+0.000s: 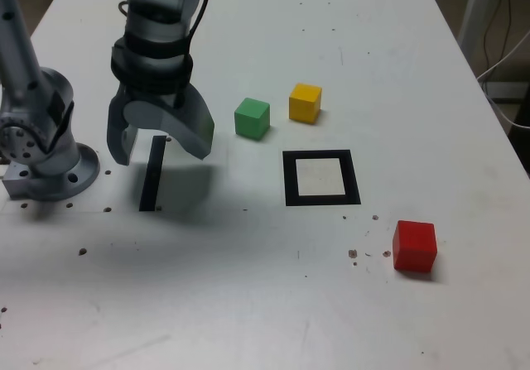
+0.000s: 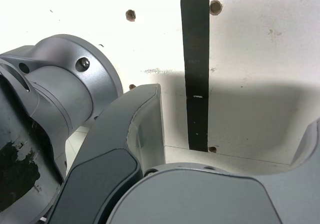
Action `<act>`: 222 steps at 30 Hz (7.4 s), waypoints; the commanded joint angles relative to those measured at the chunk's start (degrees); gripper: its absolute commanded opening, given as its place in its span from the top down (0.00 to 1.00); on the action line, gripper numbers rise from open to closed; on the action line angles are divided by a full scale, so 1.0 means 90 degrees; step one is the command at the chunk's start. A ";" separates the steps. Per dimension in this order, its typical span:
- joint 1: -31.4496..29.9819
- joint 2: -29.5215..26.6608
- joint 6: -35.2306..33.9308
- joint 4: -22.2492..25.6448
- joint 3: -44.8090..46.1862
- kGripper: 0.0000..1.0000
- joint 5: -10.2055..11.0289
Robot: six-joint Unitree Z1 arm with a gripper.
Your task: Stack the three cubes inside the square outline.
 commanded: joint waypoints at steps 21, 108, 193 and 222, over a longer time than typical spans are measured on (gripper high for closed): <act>-0.0161 0.0267 0.0010 -0.0086 -0.0451 0.01 -0.0209; -0.1881 0.5230 -0.0582 0.2128 -0.8207 0.53 -0.0531; -0.0166 0.3052 -0.0054 -0.0219 -0.3853 0.60 -0.0520; 0.0305 0.2423 -0.0064 -0.0157 -0.3530 0.00 -0.0043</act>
